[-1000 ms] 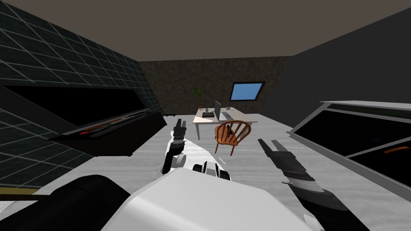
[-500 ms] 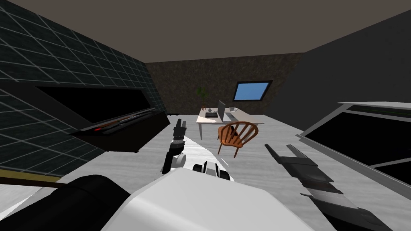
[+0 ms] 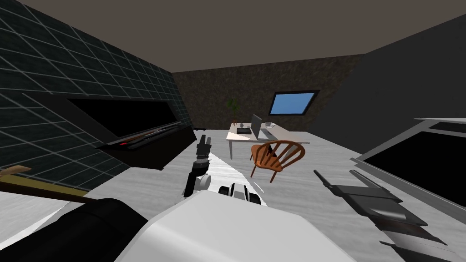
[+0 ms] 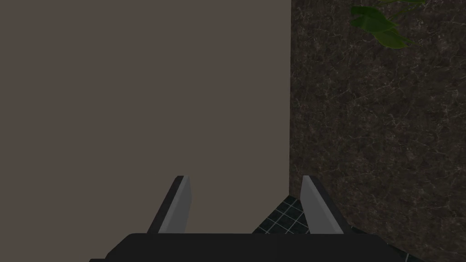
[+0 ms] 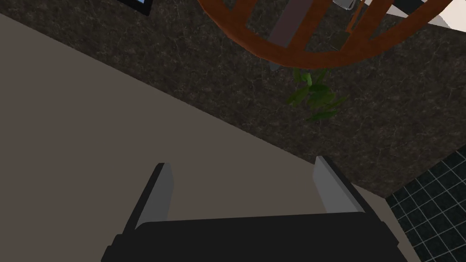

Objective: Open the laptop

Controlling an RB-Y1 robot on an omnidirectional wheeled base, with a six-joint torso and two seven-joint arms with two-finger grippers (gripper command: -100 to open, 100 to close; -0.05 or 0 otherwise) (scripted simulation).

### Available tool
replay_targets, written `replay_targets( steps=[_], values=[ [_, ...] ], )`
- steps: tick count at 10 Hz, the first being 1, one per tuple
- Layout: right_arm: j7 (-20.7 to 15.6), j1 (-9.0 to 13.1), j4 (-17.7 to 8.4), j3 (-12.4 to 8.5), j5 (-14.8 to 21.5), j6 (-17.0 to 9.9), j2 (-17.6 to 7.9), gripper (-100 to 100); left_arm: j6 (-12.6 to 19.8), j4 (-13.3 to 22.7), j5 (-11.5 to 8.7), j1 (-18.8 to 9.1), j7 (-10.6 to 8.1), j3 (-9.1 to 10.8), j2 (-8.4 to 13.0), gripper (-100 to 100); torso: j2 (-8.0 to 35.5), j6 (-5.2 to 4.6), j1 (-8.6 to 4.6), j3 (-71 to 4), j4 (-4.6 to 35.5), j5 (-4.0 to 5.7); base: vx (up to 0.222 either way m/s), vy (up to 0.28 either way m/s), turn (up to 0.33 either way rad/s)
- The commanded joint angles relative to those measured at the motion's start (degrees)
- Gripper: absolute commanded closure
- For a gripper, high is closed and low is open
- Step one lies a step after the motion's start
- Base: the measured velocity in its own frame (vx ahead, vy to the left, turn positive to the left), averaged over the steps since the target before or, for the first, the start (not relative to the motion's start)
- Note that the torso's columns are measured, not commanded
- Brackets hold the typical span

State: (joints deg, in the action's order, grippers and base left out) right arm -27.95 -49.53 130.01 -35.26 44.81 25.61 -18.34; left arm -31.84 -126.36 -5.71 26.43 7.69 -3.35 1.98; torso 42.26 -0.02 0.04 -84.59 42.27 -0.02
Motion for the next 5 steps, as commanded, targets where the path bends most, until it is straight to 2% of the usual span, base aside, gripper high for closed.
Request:
replay_targets(
  steps=[1,2,3,5],
  values=[
    [-3.1,-1.5,0.1,-3.2,3.3,-1.4,-1.1,-100,0.0,0.0,0.0,0.0,0.0,0.0,0.0,0,0.1,0.04,-0.04,0.0,0.0,0.03,0.036,0.071,0.057],
    [-5.3,-2.7,-0.1,-5.1,5.6,-2.3,-2.2,-100,0.0,0.0,0.0,0.0,0.0,0.0,0.0,0,0.1,0.01,-0.11,0.1,0.0,0.04,0.058,0.077,0.116],
    [-5.3,-2.7,-0.1,-5.7,5.6,-2.3,-2.2,-100,0.0,0.0,0.0,0.0,0.0,0.0,0.0,0,0.0,0.03,-0.08,0.0,0.0,0.04,0.049,0.056,0.072],
    [-9.2,-5.2,-0.5,-9.5,9.7,-4.1,-4.5,-100,0.0,0.0,0.0,0.0,0.0,0.0,0.0,0,0.0,0.04,-0.06,0.0,0.0,0.03,0.103,0.07,0.17]
  ],
)
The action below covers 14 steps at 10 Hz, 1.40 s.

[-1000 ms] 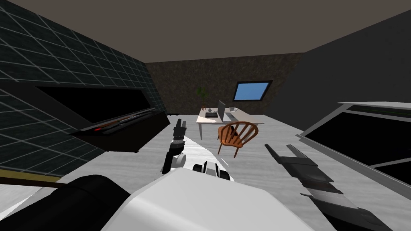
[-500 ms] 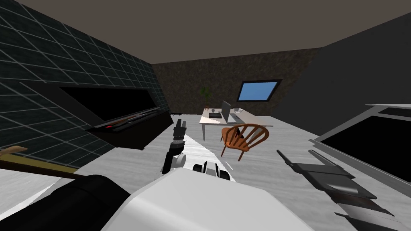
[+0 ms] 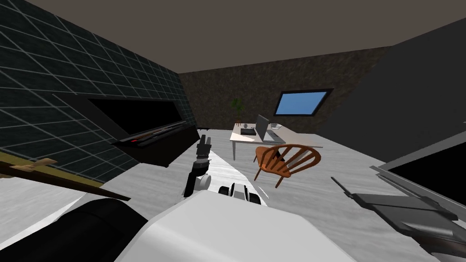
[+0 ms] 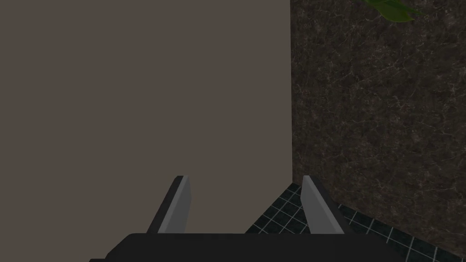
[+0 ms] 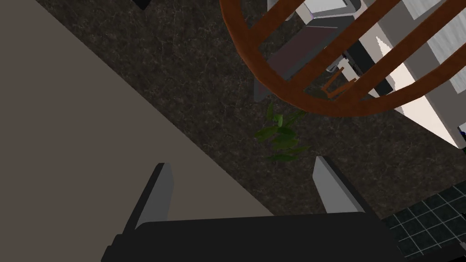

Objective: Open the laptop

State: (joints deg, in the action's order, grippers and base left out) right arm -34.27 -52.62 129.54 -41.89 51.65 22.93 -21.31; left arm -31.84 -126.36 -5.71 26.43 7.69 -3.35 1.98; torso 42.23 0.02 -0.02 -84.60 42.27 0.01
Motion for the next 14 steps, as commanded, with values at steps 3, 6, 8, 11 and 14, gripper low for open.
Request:
replay_targets(
  steps=[3,6,8,11,14],
  values=[
    [-5.6,-3.3,-0.3,-5.9,5.4,-2.3,-2.8,-100,0.0,0.0,0.0,0.0,0.0,0.0,0.0,0,0.0,0.0,0.03,0.0,0.0,-0.01,0.103,0.063,0.114],
    [-9.8,-5.6,-0.9,-9.8,9.4,-4.0,-5.4,-100,0.0,0.0,0.0,0.0,0.0,0.0,0.0,0,-0.1,0.01,0.03,-0.1,0.0,-0.02,0.143,0.068,0.169],
    [-13.1,-8.0,-1.6,-12.9,13.0,-5.6,-8.1,-100,0.0,0.0,0.0,0.0,0.0,0.0,0.0,0,-0.1,0.0,-0.05,0.0,0.0,0.01,0.193,0.052,0.199],
    [-17.0,-10.2,-2.4,-15.1,16.2,-6.9,-10.7,-100,0.0,0.0,0.0,0.0,0.0,0.01,0.0,0,0.1,-0.01,-0.01,0.0,0.0,0.0,0.209,0.039,0.195],
    [-20.1,-12.3,-3.3,-16.5,18.9,-8.0,-12.9,-100,0.0,0.0,0.0,0.0,0.0,0.01,0.0,0,0.1,-0.08,-0.01,0.0,0.0,-0.01,0.249,0.021,0.187]
  ],
)
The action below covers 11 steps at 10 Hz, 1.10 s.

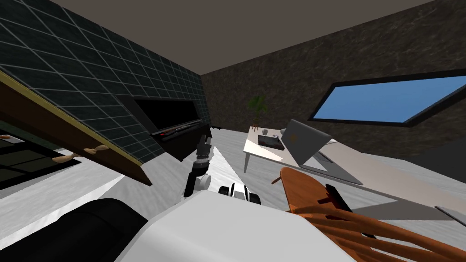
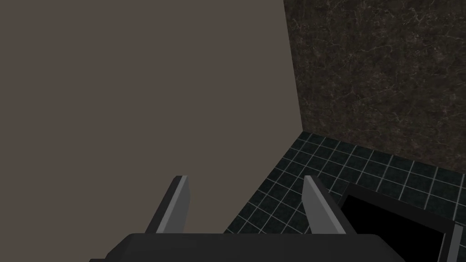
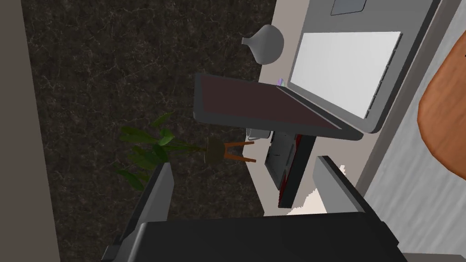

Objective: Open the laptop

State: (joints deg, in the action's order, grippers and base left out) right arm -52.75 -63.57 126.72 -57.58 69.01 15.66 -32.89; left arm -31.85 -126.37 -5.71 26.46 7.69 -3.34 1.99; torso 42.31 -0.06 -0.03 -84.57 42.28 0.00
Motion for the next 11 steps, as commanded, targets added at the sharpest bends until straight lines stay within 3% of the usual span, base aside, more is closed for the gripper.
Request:
replay_targets(
  steps=[1,6,8,9,11],
  values=[
    [-2.8,-2.3,-0.9,-1.2,2.7,-1.2,-2.3,-100,0.0,0.0,0.0,0.0,0.0,0.0,0.0,0,0.1,0.06,-0.02,0.1,0.0,0.02,0.259,0.02,0.308],
    [-6.9,-5.5,-2.9,-1.7,6.2,-2.4,-5.0,-100,0.0,0.0,0.0,0.0,0.0,0.0,0.0,0,0.2,0.05,0.25,0.2,0.1,-0.05,0.26,-0.045,0.192],
    [-6.3,-5.4,-2.7,-1.6,6.1,-2.6,-5.1,-100,0.0,0.0,0.0,0.0,0.0,0.0,0.0,0,0.4,0.0,0.17,0.2,0.1,-0.05,0.059,-0.003,0.017],
    [-6.3,-5.4,-2.7,-1.6,6.1,-2.6,-5.1,100,0.0,0.0,0.0,0.0,0.0,0.0,0.0,0,0.4,0.03,0.08,0.3,0.2,-0.02,0.01,0.0,0.0],
    [-3.5,-4.1,-4.6,-1.1,3.0,-1.3,-5.7,100,0.0,0.0,0.0,0.0,0.0,0.0,0.0,0,0.3,0.06,-0.28,0.2,0.2,0.22,-0.069,-0.123,0.033]
  ],
)
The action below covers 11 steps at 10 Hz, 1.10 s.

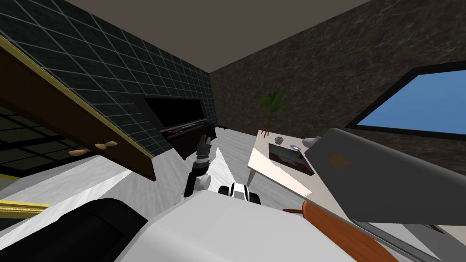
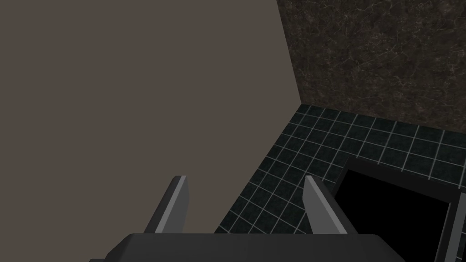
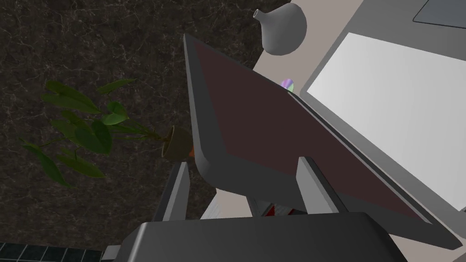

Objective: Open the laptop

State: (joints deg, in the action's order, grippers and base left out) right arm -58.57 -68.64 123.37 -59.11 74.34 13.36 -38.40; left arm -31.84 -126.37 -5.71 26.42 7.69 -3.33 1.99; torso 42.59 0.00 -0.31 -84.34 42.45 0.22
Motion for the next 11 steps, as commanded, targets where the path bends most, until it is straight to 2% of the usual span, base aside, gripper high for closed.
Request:
replay_targets(
  steps=[1,3,7,8,9,11],
  values=[
    [3.3,1.4,-1.9,0.6,-3.4,1.4,-0.4,100,0.0,0.0,0.0,0.0,0.0,0.0,0.0,0,0.0,-0.01,-0.22,0.1,0.0,0.19,-0.094,-0.147,0.04],
    [5.2,2.3,-3.1,1.0,-5.5,2.2,-0.8,100,0.0,0.0,0.0,0.0,0.0,0.0,0.0,0,-0.3,-0.1,-0.13,-0.1,-0.2,0.25,-0.06,-0.11,0.019],
    [9.1,4.0,-5.7,1.7,-9.8,3.8,-1.7,100,0.0,0.0,0.0,0.0,0.0,0.01,0.0,0,-0.3,0.01,0.42,-0.3,-0.2,-0.3,-0.068,-0.116,0.021],
    [8.3,3.7,-5.3,1.7,-9.0,3.6,-1.6,100,0.0,0.0,0.0,0.0,0.0,0.0,0.0,0,-0.2,0.0,0.52,-0.2,-0.1,-0.36,-0.035,-0.052,0.01],
    [9.3,5.9,-7.2,3.6,-10.6,4.0,-0.9,100,0.0,0.0,0.0,0.0,0.0,0.0,0.0,0,-0.3,-0.01,0.72,-0.2,-0.1,-0.41,-0.05,-0.086,0.077],
    [10.1,8.0,-8.9,5.5,-12.1,4.4,-0.2,100,0.0,0.0,0.0,0.0,0.0,0.0,0.0,0,-0.2,0.0,0.28,-0.1,-0.1,-0.24,-0.098,-0.124,0.077]
  ],
)
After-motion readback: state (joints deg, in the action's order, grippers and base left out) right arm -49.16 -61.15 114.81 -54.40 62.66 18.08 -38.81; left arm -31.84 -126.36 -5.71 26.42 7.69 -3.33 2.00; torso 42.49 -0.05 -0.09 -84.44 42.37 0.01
